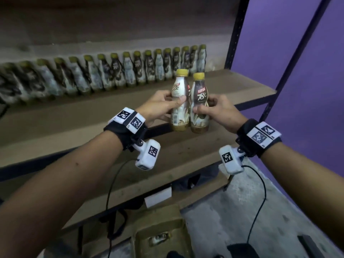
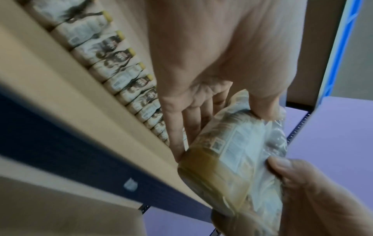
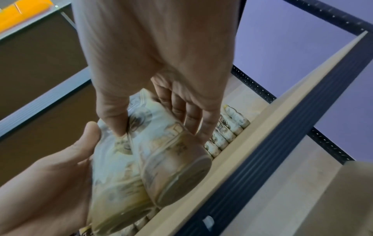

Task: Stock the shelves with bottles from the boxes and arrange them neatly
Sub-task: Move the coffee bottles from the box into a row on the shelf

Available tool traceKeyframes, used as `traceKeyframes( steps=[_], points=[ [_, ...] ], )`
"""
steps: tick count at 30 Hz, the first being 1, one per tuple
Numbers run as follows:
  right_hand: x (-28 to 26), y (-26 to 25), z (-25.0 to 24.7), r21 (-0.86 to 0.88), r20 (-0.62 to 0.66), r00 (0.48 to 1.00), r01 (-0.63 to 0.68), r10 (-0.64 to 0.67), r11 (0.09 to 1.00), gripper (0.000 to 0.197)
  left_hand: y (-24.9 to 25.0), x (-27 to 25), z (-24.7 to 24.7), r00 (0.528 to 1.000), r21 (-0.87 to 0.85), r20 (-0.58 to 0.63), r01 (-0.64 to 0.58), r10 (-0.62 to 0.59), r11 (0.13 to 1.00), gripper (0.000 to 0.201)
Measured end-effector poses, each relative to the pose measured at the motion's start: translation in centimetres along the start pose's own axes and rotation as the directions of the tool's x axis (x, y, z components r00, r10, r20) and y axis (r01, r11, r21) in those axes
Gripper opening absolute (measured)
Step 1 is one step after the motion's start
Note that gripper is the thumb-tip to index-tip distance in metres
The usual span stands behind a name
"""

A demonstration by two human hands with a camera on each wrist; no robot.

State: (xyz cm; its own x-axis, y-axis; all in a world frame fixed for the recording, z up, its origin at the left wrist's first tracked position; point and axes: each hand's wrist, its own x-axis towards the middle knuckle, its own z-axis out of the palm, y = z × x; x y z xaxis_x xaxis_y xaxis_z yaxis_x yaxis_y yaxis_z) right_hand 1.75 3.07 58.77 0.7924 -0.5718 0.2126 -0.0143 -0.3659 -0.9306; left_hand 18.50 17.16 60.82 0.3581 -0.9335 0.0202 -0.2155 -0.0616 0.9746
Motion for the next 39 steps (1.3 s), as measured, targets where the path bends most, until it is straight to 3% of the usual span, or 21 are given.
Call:
traceKeyframes(
  steps=[5, 12, 19, 25, 30, 34, 36, 39],
  points=[
    [-0.6, -1.8, 0.9, -0.018, -0.049, 0.999, -0.005, 0.004, 1.000, 0.035, 2.0, 0.3, -1.8, 0.991, 0.090, 0.103, -0.096, 0.086, 0.991, 0.058],
    [0.2, -1.4, -1.7, -0.177, -0.129, 0.991, -0.044, 0.021, 0.983, 0.032, 3.5, 4.4, -0.5, 0.977, 0.264, 0.158, -0.180, 0.142, 0.947, 0.049],
    [5.0, 2.0, -8.8, -0.256, -0.141, 0.990, -0.065, 0.029, 0.964, 0.033, 2.9, 13.8, 3.2, 0.968, 0.348, 0.147, -0.242, 0.202, 0.906, 0.043],
    [11.9, 5.2, -16.0, -0.220, -0.116, 0.993, -0.044, 0.019, 0.974, 0.052, 3.9, 25.1, 6.5, 0.968, 0.352, 0.208, -0.205, 0.137, 0.913, 0.027],
    [17.9, 8.6, -22.1, -0.221, -0.100, 0.995, -0.053, 0.032, 0.974, 0.046, 5.0, 34.2, 9.4, 0.983, 0.447, 0.149, -0.168, 0.112, 0.879, 0.043],
    [22.7, 11.0, -25.6, -0.236, -0.108, 0.994, -0.026, 0.000, 0.971, 0.038, 4.4, 40.5, 10.8, 0.992, 0.427, 0.099, -0.111, 0.075, 0.897, 0.041],
    [25.3, 12.4, -26.9, -0.239, -0.135, 0.990, -0.060, 0.028, 0.969, 0.037, 4.0, 43.5, 11.2, 0.997, 0.438, 0.039, -0.082, 0.072, 0.895, 0.040],
    [29.4, 14.2, -28.5, -0.397, -0.159, 0.987, -0.084, 0.021, 0.914, 0.037, 3.6, 47.8, 11.2, 0.992, 0.468, -0.110, 0.000, 0.058, 0.884, 0.041]
  ],
)
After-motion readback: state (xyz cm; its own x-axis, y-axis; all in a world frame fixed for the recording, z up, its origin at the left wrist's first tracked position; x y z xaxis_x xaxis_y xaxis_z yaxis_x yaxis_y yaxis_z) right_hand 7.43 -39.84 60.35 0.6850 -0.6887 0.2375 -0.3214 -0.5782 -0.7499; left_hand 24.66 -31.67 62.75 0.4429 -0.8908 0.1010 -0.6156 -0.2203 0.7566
